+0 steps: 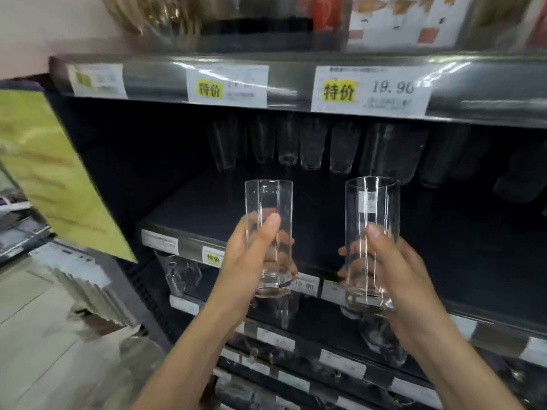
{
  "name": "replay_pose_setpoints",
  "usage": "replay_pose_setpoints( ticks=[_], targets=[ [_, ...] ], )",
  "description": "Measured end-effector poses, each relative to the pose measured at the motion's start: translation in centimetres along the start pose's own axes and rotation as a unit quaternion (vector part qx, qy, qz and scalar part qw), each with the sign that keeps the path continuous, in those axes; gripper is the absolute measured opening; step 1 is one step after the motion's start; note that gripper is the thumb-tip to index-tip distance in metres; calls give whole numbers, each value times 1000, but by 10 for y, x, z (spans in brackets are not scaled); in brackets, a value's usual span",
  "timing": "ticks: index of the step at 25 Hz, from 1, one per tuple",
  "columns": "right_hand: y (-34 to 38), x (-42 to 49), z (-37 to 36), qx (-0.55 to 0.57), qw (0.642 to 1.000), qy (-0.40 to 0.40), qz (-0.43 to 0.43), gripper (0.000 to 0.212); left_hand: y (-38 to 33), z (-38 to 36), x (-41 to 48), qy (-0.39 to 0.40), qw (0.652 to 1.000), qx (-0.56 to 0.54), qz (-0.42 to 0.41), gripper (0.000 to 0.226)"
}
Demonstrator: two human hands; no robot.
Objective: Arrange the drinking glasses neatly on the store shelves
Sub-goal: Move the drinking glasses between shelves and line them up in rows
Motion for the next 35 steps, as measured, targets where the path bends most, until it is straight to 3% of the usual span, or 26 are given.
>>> replay_pose_setpoints(
  ticks=[7, 12, 20, 24, 30, 35],
  targets=[
    [-21, 9, -25, -8, 993, -113, 38, 60, 11, 41, 46, 67, 998, -5, 0, 53],
    [-6, 32, -19, -71, 981, -166, 78, 57, 17, 44, 91, 119, 992, 15, 33, 63],
    [-7, 82, 4, -121, 970, -171, 125, 58, 36, 50, 168, 122, 992, 36, 14, 49],
    [-10, 95, 13, -120, 969, -171, 135, 62, 42, 47, 189, 137, 988, 64, -12, 57],
    [-11, 114, 18, -138, 968, -167, 127, 63, 49, 47, 205, 90, 989, 113, -44, 52],
    [-14, 136, 30, -189, 962, -170, 96, 65, 49, 49, 227, 77, 979, 178, -58, 64]
  ],
)
Point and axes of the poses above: each hand's wrist, its own x-axis towards the middle knuckle, its own z-axis out of the back of the hand, y = z × x, the point moved 6 cm from there along x, towards the middle knuckle, and after that the axes turned 11 degrees about x, right-handed, at the moved point
